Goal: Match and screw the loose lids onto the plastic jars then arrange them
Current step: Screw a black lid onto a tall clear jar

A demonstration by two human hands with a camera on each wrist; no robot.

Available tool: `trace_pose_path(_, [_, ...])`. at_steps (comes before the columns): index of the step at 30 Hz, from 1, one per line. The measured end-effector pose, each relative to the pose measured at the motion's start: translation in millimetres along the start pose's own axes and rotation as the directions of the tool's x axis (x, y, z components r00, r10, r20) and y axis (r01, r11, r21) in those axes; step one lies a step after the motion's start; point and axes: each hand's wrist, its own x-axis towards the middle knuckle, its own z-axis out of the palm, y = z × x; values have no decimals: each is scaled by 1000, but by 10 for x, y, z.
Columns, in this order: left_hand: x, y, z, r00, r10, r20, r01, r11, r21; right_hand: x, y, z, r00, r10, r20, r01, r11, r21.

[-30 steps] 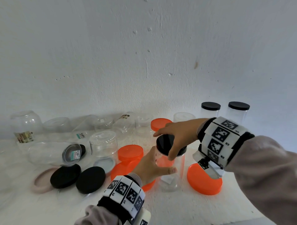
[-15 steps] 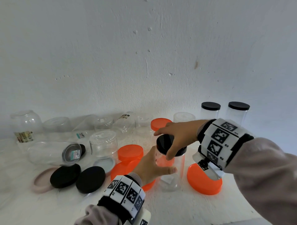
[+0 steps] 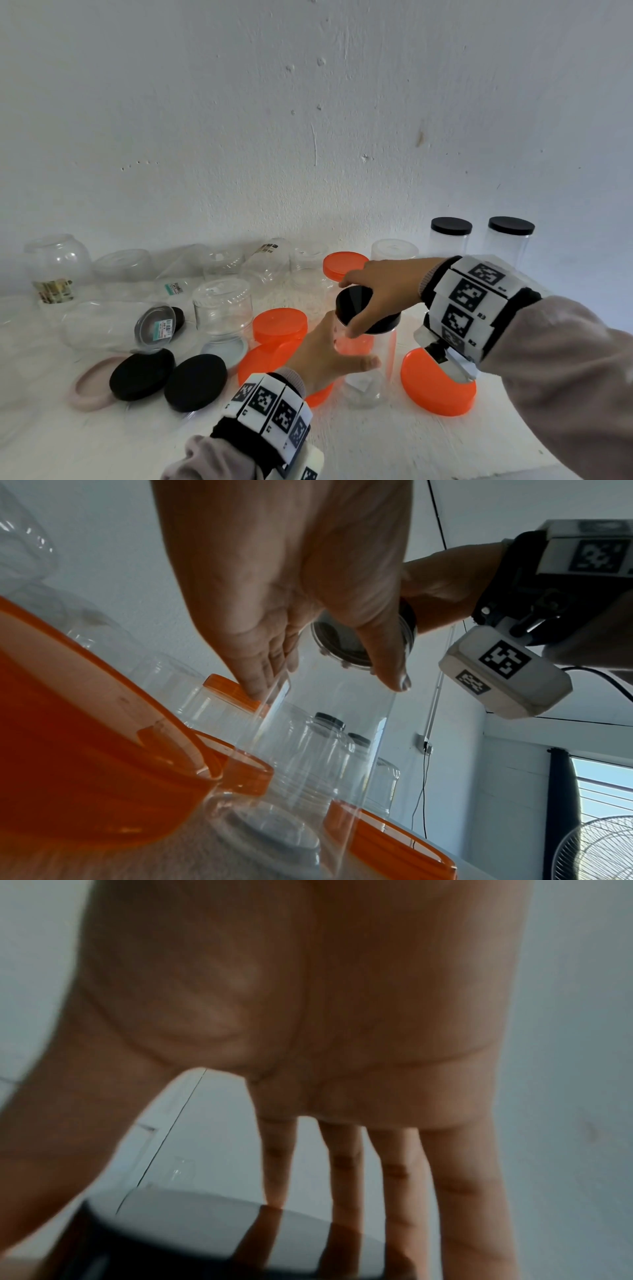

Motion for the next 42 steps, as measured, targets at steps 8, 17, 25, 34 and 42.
trace_pose_path(8, [3, -5, -3, 1000, 7, -4, -7, 1000, -7, -17, 28, -59, 998, -60, 23, 60, 998, 22])
trace_pose_path(17, [4, -3, -7, 1000, 12, -13, -12, 1000, 15, -3, 13, -79, 997, -34, 71, 33, 999, 23])
trace_pose_path(25, [7, -2, -9, 1000, 3, 1, -3, 1000, -13, 8, -2, -36, 998, -10, -69, 11, 1000, 22])
trace_pose_path(34, [6, 7, -2, 1000, 19, -5, -20, 999, -35, -29, 34, -73, 997, -72, 33, 70, 996, 48])
trace_pose_path(42, [-2, 12, 1, 1000, 3, -2, -4, 1000, -18, -1, 40, -22, 1000, -20, -14, 21, 999, 40])
